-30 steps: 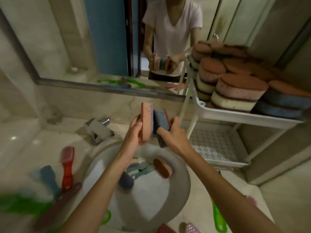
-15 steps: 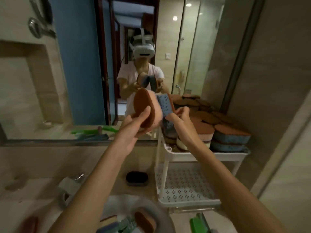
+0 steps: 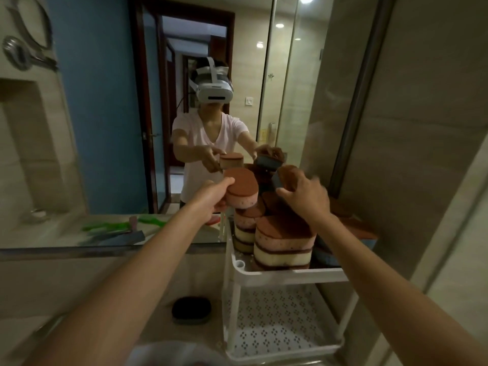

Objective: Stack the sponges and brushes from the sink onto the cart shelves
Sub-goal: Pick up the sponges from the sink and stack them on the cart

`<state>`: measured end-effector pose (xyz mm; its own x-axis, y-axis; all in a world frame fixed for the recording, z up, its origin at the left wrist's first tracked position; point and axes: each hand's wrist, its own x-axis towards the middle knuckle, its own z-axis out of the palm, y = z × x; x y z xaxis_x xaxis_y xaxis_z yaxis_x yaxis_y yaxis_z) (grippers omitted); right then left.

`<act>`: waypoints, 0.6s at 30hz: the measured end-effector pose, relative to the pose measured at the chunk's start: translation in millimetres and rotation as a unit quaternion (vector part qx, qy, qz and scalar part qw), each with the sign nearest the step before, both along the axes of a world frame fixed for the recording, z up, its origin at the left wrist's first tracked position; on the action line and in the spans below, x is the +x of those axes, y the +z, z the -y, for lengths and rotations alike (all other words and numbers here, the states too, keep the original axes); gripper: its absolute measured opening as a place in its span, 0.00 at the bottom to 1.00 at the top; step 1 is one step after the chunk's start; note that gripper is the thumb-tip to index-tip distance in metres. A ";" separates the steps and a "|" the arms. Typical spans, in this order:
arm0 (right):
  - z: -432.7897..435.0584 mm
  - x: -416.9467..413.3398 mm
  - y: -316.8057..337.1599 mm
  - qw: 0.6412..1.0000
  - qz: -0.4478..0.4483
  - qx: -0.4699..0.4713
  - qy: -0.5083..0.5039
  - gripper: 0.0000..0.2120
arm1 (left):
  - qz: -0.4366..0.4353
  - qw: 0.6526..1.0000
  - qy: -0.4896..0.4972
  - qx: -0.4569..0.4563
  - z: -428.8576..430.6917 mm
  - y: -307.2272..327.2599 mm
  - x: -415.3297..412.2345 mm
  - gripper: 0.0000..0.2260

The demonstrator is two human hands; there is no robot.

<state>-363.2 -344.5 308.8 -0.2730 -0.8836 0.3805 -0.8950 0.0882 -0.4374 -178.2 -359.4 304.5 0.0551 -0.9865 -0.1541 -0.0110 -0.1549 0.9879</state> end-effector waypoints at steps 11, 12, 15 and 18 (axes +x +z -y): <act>6.1 9.2 -6.0 0.994 -0.104 0.003 0.031 0.22 | 0.016 1.000 -0.010 -0.008 9.9 -0.7 -16.3 0.17; 5.8 9.0 -5.6 0.993 -0.113 0.007 0.035 0.22 | 0.015 1.000 -0.013 -0.006 9.4 -1.2 -17.5 0.18; 5.6 6.8 -4.2 0.993 -0.091 0.040 0.063 0.22 | 0.012 1.000 -0.020 0.006 7.3 -0.6 -20.2 0.18; 6.5 1.4 -2.1 0.996 -0.037 0.042 0.076 0.22 | 0.009 0.999 -0.024 0.019 8.9 1.1 -21.1 0.18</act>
<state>-361.8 -350.9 306.6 -0.1071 -0.9423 0.3173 -0.9301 -0.0179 -0.3668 -199.3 -368.3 305.5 0.0106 -0.9815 -0.1910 -0.0372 -0.1912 0.9808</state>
